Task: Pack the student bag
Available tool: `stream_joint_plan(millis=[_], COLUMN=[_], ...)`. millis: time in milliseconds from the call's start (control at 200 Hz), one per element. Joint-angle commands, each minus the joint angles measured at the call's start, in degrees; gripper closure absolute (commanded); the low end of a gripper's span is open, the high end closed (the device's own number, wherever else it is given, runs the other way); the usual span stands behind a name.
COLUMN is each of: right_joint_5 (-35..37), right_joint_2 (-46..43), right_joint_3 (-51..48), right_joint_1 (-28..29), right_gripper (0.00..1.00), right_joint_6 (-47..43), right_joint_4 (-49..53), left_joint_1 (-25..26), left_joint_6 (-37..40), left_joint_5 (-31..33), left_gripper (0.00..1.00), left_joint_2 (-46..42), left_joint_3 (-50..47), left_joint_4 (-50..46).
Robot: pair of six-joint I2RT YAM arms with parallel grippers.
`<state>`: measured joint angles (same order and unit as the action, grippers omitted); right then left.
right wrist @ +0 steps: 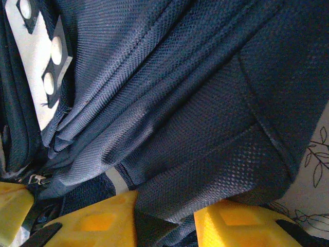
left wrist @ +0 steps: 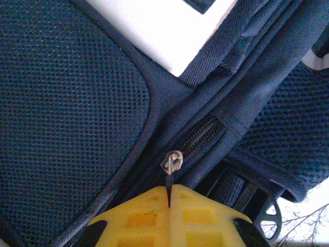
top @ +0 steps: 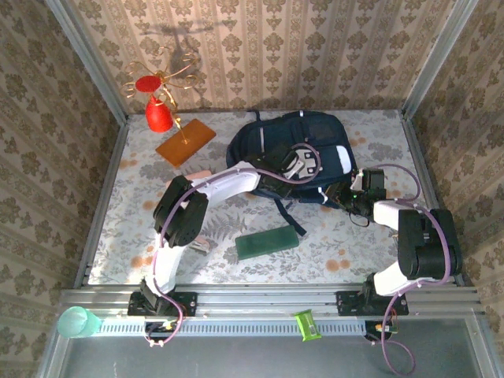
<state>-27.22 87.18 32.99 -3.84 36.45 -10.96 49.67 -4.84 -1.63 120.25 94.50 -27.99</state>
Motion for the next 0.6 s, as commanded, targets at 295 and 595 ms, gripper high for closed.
stream_joint_plan(millis=[295, 595], right_joint_5=[1.99, 1.65], right_joint_2=[0.71, 1.01], right_joint_3=[-1.35, -1.35], right_joint_1=[-0.47, -0.43], right_gripper=[0.65, 0.65], right_joint_6=[0.37, 0.3], right_joint_4=[2.9, 2.72], left_joint_1=[-1.9, -1.79], left_joint_6=[1.67, 0.97], left_joint_5=[-0.8, -2.01], left_gripper=[0.99, 0.91], left_joint_2=[2.04, 3.15], left_joint_3=[0.41, 0.19], left_joint_4=[-2.03, -2.01])
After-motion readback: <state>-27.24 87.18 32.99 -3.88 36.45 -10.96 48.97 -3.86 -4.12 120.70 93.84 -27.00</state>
